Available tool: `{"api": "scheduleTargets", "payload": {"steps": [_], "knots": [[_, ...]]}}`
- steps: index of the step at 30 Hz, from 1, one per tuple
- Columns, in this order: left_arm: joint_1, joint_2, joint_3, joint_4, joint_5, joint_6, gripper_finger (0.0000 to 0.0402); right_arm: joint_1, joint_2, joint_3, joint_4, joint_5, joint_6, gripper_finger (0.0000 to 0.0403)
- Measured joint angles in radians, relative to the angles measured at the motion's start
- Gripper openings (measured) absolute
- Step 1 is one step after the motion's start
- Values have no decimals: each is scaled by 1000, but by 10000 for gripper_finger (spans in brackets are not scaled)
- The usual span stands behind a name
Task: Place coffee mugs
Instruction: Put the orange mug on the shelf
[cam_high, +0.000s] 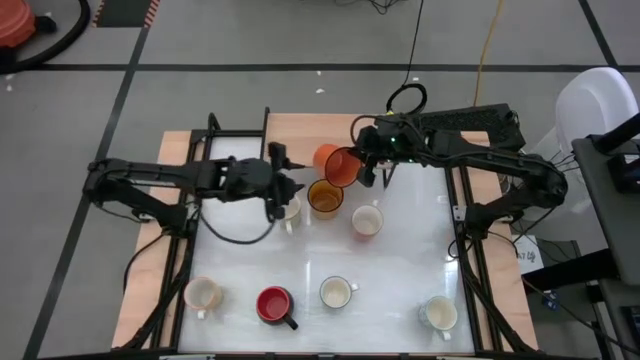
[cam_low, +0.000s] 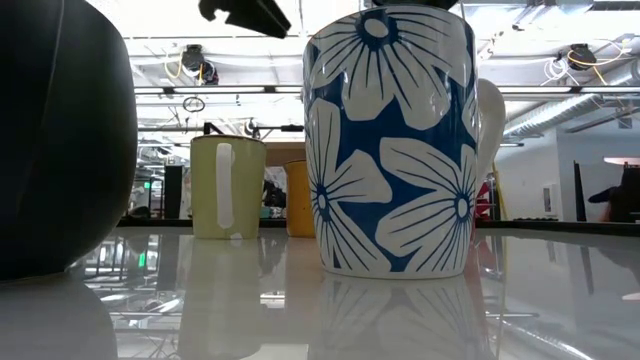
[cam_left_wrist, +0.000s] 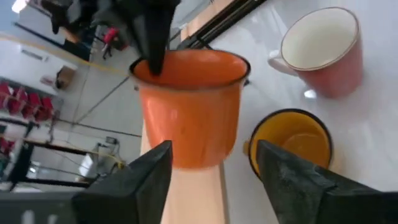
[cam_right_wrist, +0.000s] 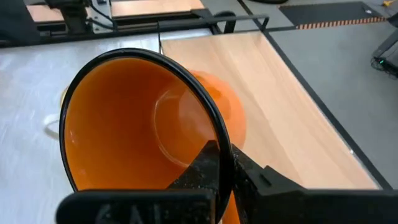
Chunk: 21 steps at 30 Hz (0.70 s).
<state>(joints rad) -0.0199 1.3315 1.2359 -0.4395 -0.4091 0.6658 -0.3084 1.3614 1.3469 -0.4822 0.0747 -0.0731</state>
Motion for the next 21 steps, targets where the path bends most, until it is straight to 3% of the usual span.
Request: {"api": "scheduleTargets", "payload": {"steps": [6,16,21], "knots": [[-2,87,92,-2,0,118,194,0,25,66,-31,-1,-7,4],[-34,163,163,-2,-7,376,191,-29,26,81,-49,-5,-15,4],[-35,189,165,-6,-76,488,191,-43,29,81,-48,-69,2,4]]}}
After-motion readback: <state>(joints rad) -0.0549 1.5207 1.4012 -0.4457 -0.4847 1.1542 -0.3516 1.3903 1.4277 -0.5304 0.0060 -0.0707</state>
